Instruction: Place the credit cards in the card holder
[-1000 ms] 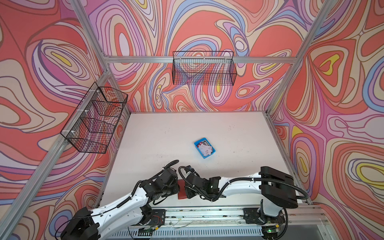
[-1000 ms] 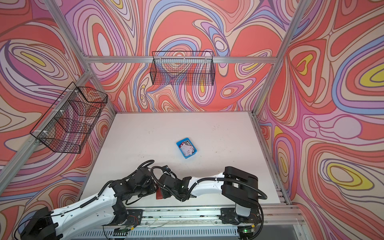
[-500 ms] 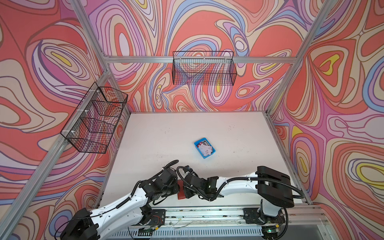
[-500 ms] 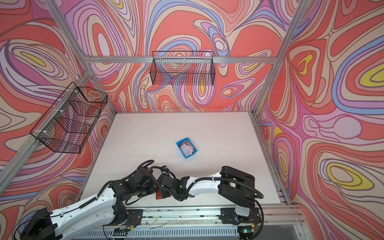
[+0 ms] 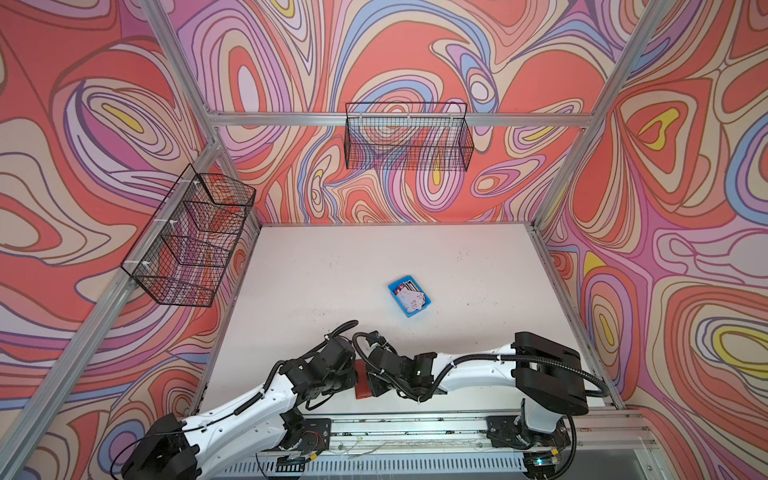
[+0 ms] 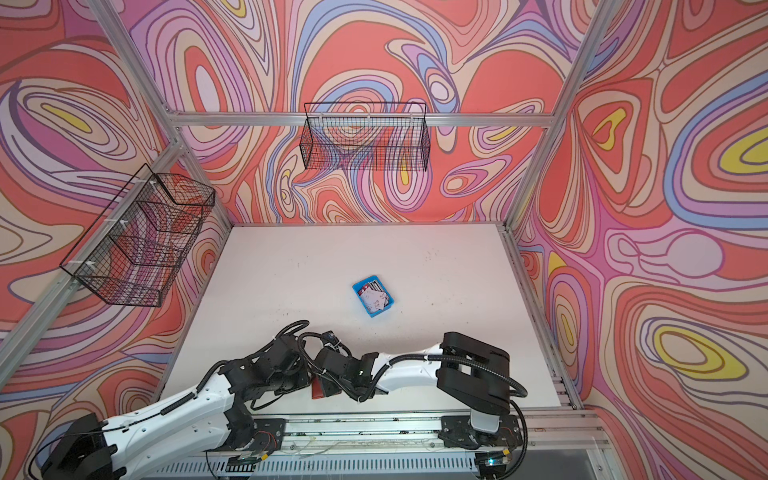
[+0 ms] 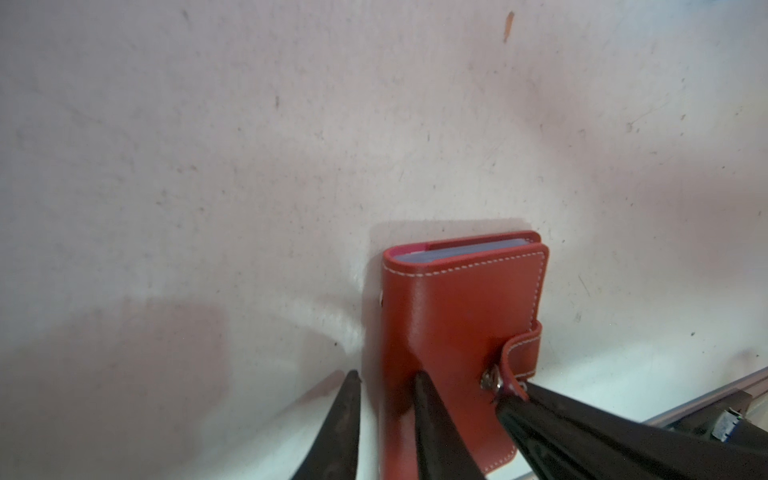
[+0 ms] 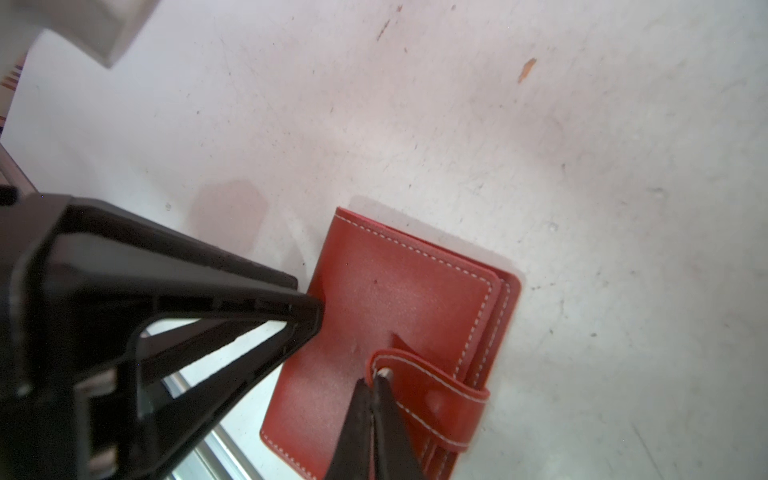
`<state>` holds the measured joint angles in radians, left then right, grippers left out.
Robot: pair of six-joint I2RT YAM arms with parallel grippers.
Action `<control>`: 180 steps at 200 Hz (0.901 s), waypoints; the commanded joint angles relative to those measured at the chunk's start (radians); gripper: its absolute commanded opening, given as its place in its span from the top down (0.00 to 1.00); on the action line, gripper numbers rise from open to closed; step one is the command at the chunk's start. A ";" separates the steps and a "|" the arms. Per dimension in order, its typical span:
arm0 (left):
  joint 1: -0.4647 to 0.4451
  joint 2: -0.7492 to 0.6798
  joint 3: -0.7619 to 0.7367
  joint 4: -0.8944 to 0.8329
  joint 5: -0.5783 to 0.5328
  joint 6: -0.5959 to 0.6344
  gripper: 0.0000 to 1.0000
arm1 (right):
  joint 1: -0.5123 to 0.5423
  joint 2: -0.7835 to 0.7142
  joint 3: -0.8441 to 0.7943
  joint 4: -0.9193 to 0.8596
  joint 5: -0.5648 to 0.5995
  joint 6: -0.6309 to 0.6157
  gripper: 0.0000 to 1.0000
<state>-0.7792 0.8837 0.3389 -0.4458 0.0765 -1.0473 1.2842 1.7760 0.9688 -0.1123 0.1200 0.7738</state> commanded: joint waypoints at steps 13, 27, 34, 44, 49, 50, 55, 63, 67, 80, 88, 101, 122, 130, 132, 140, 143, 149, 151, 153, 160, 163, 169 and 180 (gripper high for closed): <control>-0.002 0.014 0.020 -0.023 -0.026 -0.003 0.74 | 0.005 0.007 0.018 -0.073 -0.001 -0.011 1.00; -0.002 0.013 0.021 -0.024 -0.027 -0.003 0.74 | 0.005 0.011 0.022 -0.079 -0.002 -0.014 1.00; -0.002 0.014 0.021 -0.023 -0.027 -0.005 0.74 | 0.005 0.011 0.024 -0.080 -0.003 -0.015 1.00; -0.002 0.013 0.021 -0.025 -0.029 -0.005 0.74 | 0.006 0.010 0.027 -0.088 -0.002 -0.017 1.00; -0.002 0.012 0.021 -0.025 -0.028 -0.005 0.74 | 0.005 0.008 0.026 -0.089 -0.002 -0.017 1.00; -0.002 0.012 0.021 -0.025 -0.028 -0.005 0.74 | 0.005 0.007 0.026 -0.090 -0.001 -0.018 1.00; -0.002 0.011 0.020 -0.025 -0.027 -0.005 0.74 | 0.005 0.005 0.025 -0.088 -0.002 -0.019 1.00; -0.002 0.009 0.020 -0.026 -0.028 -0.005 0.74 | 0.005 0.004 0.023 -0.082 -0.008 -0.020 1.00; -0.002 0.008 0.020 -0.024 -0.028 -0.005 0.74 | 0.004 0.005 0.022 -0.077 -0.013 -0.021 1.00; -0.002 0.005 0.020 -0.024 -0.028 -0.005 0.74 | 0.004 0.013 0.022 -0.059 -0.037 -0.024 1.00; -0.001 0.003 0.019 -0.024 -0.028 -0.005 0.74 | 0.004 0.018 0.023 -0.051 -0.042 -0.026 1.00; -0.002 0.000 0.020 -0.023 -0.027 -0.005 0.74 | 0.005 0.029 0.027 -0.049 -0.046 -0.028 1.00; -0.002 -0.004 0.018 -0.027 -0.030 -0.003 0.74 | 0.004 0.042 0.032 -0.047 -0.049 -0.030 1.00; -0.002 -0.005 0.018 -0.026 -0.029 -0.003 0.74 | 0.005 0.046 0.033 -0.047 -0.050 -0.029 1.00; -0.002 -0.005 0.018 -0.026 -0.028 -0.003 0.74 | 0.004 0.046 0.033 -0.047 -0.050 -0.030 1.00; -0.002 -0.006 0.018 -0.027 -0.027 -0.001 0.74 | 0.005 0.048 0.033 -0.049 -0.049 -0.029 1.00; -0.002 -0.007 0.018 -0.027 -0.027 -0.002 0.74 | 0.006 0.048 0.033 -0.049 -0.050 -0.029 1.00; -0.002 -0.009 0.017 -0.028 -0.026 0.000 0.74 | 0.004 0.051 0.033 -0.049 -0.051 -0.030 1.00; -0.002 -0.009 0.017 -0.027 -0.026 -0.001 0.74 | 0.005 0.051 0.033 -0.049 -0.052 -0.031 1.00; -0.002 -0.010 0.017 -0.027 -0.025 0.000 0.74 | 0.005 0.051 0.033 -0.049 -0.052 -0.030 1.00; -0.002 -0.012 0.017 -0.026 -0.025 0.000 0.74 | 0.004 0.054 0.034 -0.051 -0.052 -0.029 1.00; -0.002 -0.013 0.015 -0.027 -0.026 0.000 0.74 | 0.005 0.056 0.035 -0.052 -0.052 -0.031 1.00; -0.002 -0.015 0.015 -0.025 -0.024 0.000 0.74 | 0.004 0.059 0.037 -0.056 -0.052 -0.030 1.00; -0.002 -0.021 0.014 -0.027 -0.024 0.001 0.74 | 0.004 0.065 0.043 -0.063 -0.052 -0.033 1.00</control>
<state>-0.7792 0.8791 0.3408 -0.4465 0.0704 -1.0473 1.2842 1.7977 1.0004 -0.1497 0.0872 0.7486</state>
